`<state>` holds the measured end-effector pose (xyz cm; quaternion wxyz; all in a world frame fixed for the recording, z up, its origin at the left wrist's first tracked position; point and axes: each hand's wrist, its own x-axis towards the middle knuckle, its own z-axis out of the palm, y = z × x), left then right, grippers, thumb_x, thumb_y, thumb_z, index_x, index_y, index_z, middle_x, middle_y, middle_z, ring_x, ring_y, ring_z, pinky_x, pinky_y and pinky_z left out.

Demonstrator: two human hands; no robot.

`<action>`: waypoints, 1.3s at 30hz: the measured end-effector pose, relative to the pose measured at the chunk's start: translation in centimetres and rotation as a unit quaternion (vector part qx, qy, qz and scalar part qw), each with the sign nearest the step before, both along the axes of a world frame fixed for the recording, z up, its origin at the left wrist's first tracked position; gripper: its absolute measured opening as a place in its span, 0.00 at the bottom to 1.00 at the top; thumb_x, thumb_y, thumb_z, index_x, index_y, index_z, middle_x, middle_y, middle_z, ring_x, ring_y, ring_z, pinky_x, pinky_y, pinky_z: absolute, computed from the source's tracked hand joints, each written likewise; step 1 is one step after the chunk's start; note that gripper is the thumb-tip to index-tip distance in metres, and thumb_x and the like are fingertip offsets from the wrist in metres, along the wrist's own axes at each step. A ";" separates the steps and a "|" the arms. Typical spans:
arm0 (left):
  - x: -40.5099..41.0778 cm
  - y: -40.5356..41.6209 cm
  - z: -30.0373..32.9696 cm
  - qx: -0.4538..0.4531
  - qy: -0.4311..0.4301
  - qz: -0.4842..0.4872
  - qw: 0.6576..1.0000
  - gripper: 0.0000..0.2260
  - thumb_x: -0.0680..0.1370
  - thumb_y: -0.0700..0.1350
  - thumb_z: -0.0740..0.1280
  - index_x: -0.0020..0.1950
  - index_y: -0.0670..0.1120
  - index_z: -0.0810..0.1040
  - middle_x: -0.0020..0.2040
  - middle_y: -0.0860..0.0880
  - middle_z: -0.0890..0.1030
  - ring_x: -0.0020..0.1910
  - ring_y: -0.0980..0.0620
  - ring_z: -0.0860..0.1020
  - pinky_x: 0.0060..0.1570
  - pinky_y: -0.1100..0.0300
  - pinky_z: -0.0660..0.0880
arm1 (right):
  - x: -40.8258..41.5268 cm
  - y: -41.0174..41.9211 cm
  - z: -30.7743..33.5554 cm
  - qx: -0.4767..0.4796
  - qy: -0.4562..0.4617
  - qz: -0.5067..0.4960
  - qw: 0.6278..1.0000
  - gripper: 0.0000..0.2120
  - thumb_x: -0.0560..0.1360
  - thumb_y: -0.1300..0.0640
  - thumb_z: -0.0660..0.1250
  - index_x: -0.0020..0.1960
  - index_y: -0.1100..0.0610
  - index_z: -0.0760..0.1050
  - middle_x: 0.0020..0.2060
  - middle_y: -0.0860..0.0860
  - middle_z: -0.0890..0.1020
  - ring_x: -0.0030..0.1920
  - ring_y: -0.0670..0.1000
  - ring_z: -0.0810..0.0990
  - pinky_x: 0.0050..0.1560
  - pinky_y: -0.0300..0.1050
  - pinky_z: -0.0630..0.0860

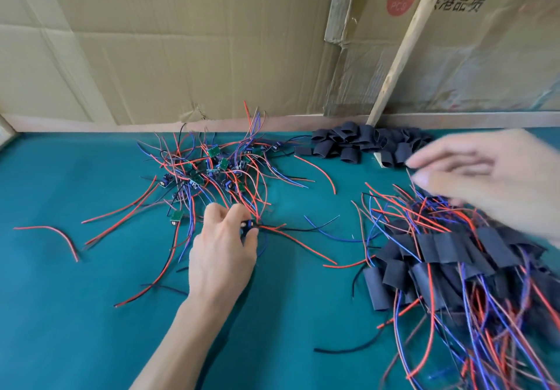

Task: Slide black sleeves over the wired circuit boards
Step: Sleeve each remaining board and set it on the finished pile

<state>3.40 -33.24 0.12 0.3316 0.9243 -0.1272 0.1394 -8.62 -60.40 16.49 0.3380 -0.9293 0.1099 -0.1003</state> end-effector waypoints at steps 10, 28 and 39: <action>0.1 0.1 2.0 -0.375 0.036 -0.113 0.920 0.06 0.70 0.44 0.73 0.42 0.48 0.77 0.34 0.56 0.76 0.32 0.55 0.72 0.33 0.66 0.68 | 15.0 -6.7 -4.1 -0.151 0.129 -0.090 0.976 0.10 0.74 0.61 0.71 0.51 0.48 0.83 0.41 0.54 0.84 0.37 0.58 0.83 0.32 0.45 0.80; 0.6 0.6 3.1 -0.520 0.351 -0.164 0.761 0.12 0.78 0.36 0.63 0.53 0.44 0.85 0.52 0.41 0.86 0.19 0.56 0.59 0.17 0.70 0.55 | 12.5 -1.5 -3.3 0.059 -0.104 -0.171 0.978 0.08 0.62 0.60 0.75 0.32 0.47 0.82 0.29 0.50 0.84 0.36 0.53 0.84 0.41 0.55 0.83; -0.6 -1.2 0.7 -0.183 0.004 -0.099 0.978 0.07 0.76 0.47 0.68 0.46 0.51 0.87 0.34 0.62 0.81 0.33 0.61 0.77 0.36 0.73 0.69 | 6.8 9.7 -13.3 0.202 -0.057 -0.104 0.972 0.12 0.64 0.51 0.68 0.45 0.48 0.85 0.35 0.47 0.85 0.36 0.53 0.86 0.44 0.53 0.82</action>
